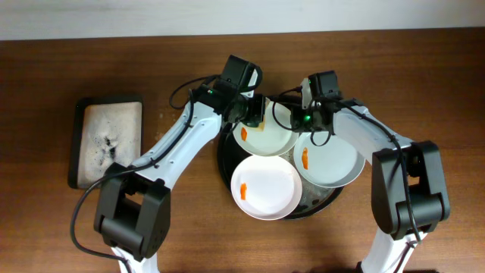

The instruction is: Clean dirty plates on tray and stack at the side

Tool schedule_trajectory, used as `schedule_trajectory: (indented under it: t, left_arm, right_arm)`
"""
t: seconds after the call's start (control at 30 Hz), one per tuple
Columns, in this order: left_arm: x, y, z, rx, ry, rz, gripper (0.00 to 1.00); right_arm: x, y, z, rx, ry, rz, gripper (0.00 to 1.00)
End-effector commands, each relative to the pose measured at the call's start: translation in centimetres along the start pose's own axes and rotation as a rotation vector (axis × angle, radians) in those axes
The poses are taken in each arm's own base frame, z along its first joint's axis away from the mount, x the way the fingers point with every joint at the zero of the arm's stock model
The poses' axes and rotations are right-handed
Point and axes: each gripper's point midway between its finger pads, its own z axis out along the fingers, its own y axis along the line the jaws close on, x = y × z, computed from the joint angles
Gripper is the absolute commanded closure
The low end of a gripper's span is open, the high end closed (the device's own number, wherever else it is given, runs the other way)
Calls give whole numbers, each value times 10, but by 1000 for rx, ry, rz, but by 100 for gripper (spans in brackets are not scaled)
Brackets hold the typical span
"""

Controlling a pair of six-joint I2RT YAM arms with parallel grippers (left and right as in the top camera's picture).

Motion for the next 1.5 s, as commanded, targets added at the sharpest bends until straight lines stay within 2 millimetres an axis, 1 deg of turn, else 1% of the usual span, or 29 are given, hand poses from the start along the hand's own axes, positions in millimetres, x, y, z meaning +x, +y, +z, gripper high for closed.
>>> schedule_trajectory:
  t: [0.0,0.03,0.17,0.23,0.27,0.33,0.37,0.4,0.47,0.5,0.57,0.6,0.63,0.67,0.7,0.73,0.77,0.83,0.87,0.9,1.03,1.13,1.2,1.27,1.37,1.47]
  left_arm:
    - [0,-2,3,13,5,-13,100]
    - [0,-2,3,13,5,-13,100]
    - [0,-2,3,13,4,-13,100]
    - [0,-2,3,13,4,-13,100]
    - [0,-2,3,13,4,-13,100]
    - [0,-2,3,13,5,-13,100]
    - [0,-2,3,13,5,-13,100]
    - [0,-2,3,13,5,-13,100]
    - [0,-2,3,13,5,-13,100]
    - [0,-2,3,13,5,-13,100]
    - [0,-2,3,14,5,-13,100]
    - [0,-2,3,13,5,-13,100]
    - [0,-2,3,13,5,-13,100]
    - [0,-2,3,13,5,-13,100]
    - [0,-2,3,13,5,-13,100]
    - [0,-2,3,13,5,-13,100]
    - [0,-2,3,13,6,-13,100]
    - [1,-2,3,12,8,-14,100]
    - [1,-2,3,12,8,-14,100]
    - [1,-2,3,12,8,-14,100]
    - [0,0,3,3,4,-13,100]
    - [-1,1,3,-5,-2,-13,100]
    - [-2,1,3,-3,-7,-12,100]
    - [-5,0,3,0,-17,-10,100]
    - [-7,0,3,-1,-28,11,100]
    - [-12,6,2,-40,-52,34,100]
  right_arm:
    - [-5,2,4,-14,-7,0,93]
    - [-5,2,4,-15,-9,-1,96]
    - [-11,2,3,-13,-34,5,96]
    - [-20,-8,1,43,-63,39,96]
    - [-21,-6,1,37,-65,33,96]
    - [-14,2,1,-6,-35,-24,95]
    - [-12,2,2,-5,-25,-43,79]
    - [-11,2,2,-5,-21,-54,77]
    - [-6,1,3,-3,-5,-57,77]
    - [-4,0,5,-2,2,-55,74]
    - [4,-3,14,-3,30,-50,73]
    - [9,1,20,-34,48,-67,73]
    - [13,5,25,-70,63,-67,75]
    - [13,5,26,-72,61,-67,81]
    - [10,6,25,-74,53,-69,86]
    - [4,7,22,-75,37,-71,95]
    - [-1,9,18,-77,26,-74,96]
    - [-13,10,8,-63,-2,-78,96]
    - [-20,6,1,-24,-18,-66,96]
    - [-26,-4,-6,49,-31,-7,96]
    - [-27,-20,-10,144,-37,107,96]
    - [-35,-21,-13,155,-63,121,96]
    - [-43,-20,-17,157,-83,118,96]
    - [-56,-19,-24,167,-109,65,96]
    - [-59,-20,-28,188,-103,-24,96]
    - [-63,-22,-29,209,-114,-68,96]
